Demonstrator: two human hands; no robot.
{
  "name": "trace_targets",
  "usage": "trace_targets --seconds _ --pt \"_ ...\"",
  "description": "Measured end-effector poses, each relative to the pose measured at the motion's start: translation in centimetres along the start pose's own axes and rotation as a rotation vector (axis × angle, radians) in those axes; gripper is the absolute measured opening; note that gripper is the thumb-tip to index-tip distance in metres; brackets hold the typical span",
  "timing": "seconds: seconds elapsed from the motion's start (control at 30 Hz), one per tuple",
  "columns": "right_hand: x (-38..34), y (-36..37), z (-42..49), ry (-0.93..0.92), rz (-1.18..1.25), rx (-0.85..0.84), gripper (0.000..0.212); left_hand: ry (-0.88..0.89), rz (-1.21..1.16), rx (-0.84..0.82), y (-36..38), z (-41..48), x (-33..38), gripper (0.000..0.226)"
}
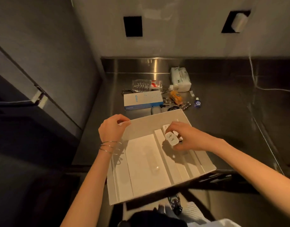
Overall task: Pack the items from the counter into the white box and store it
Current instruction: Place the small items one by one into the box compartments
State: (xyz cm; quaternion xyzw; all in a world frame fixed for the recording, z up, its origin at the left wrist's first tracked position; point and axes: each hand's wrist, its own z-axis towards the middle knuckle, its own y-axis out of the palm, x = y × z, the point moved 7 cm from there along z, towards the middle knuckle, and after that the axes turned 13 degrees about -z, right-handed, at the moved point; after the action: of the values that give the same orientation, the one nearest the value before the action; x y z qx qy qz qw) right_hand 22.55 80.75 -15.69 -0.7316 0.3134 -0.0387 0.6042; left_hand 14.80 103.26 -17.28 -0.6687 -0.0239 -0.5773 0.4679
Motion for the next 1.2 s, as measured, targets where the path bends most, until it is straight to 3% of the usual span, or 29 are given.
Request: trace_targets --seconds 0.23,0.37,0.6,0.77,1.0,1.1,1.2 --pt "1.4 4.5 1.2 0.215 -0.284 -0.18 0.032 0.007 -0.012 0.002 -0.2 0.0 -0.3 0.013" --pt "2.2 6.5 1.7 0.232 -0.427 -0.119 0.035 0.02 -0.014 0.008 -0.2 0.0 -0.1 0.013" --pt "2.6 6.0 2.4 0.254 -0.404 0.0 0.03 0.014 -0.012 0.02 -0.2 0.0 -0.3 0.014" --pt "2.2 5.9 2.3 0.268 -0.476 -0.022 0.043 0.025 -0.014 0.019 -0.2 -0.1 -0.2 0.013" --pt "1.7 5.0 2.4 0.21 -0.438 -0.057 0.044 0.045 -0.011 0.027 -0.1 -0.1 -0.2 0.013" --pt "0.8 1.3 2.0 0.125 -0.303 -0.048 0.032 0.05 -0.005 0.029 -0.3 -0.2 -0.3 0.012" --pt "0.8 -5.4 1.7 0.055 -0.245 0.137 0.016 0.053 -0.009 0.031 -0.3 -0.2 -0.3 0.013"
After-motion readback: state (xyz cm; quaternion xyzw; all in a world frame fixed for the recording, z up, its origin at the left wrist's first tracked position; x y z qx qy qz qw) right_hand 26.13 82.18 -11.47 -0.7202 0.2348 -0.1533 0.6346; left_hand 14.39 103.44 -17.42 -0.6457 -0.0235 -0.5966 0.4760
